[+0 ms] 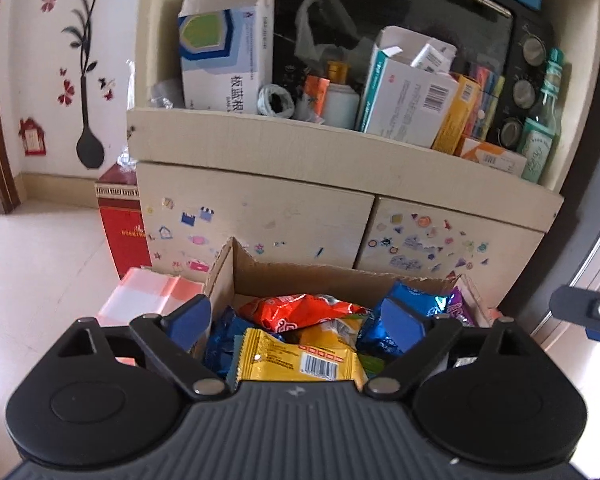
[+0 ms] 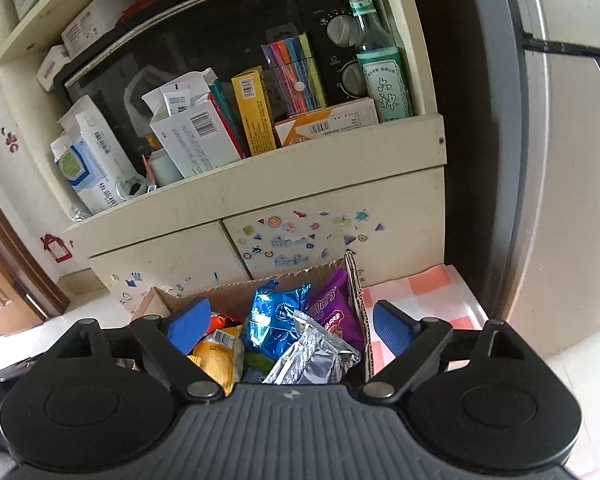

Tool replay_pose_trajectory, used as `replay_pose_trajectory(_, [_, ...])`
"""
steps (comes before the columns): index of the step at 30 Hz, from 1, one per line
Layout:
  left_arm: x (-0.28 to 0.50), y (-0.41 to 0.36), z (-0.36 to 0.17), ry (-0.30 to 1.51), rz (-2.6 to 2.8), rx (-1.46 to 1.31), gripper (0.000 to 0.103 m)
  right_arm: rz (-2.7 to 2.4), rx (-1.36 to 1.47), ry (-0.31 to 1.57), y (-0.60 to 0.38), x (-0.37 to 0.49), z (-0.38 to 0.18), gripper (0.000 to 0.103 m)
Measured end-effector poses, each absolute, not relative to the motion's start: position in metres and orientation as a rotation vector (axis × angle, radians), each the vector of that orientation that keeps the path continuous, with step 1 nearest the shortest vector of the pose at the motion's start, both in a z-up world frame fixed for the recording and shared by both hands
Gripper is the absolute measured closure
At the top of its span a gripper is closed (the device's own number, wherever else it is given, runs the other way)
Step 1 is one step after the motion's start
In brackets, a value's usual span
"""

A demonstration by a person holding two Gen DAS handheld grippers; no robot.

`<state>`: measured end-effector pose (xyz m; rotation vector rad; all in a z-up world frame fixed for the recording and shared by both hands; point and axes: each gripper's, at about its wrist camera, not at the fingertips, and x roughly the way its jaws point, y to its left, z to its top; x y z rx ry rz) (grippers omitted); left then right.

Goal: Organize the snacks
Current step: 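Move the left tool to the pink packet while the right tool approaches the yellow biscuit packet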

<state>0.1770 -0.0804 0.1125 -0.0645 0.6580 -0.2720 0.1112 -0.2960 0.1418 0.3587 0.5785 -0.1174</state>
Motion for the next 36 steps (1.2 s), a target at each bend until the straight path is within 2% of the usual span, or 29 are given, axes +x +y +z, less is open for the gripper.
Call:
replay_pose_trajectory(22, [0.074, -0.094, 0.076, 0.851, -0.496, 0.100, 0.011, 0.007, 0.225, 0.878, -0.304, 0.094, 0.099, 0.006])
replay_pose_trajectory(36, [0.016, -0.160, 0.038, 0.964, -0.682, 0.204, 0.011, -0.001, 0.190, 0.914, -0.314, 0.086, 0.093, 0.005])
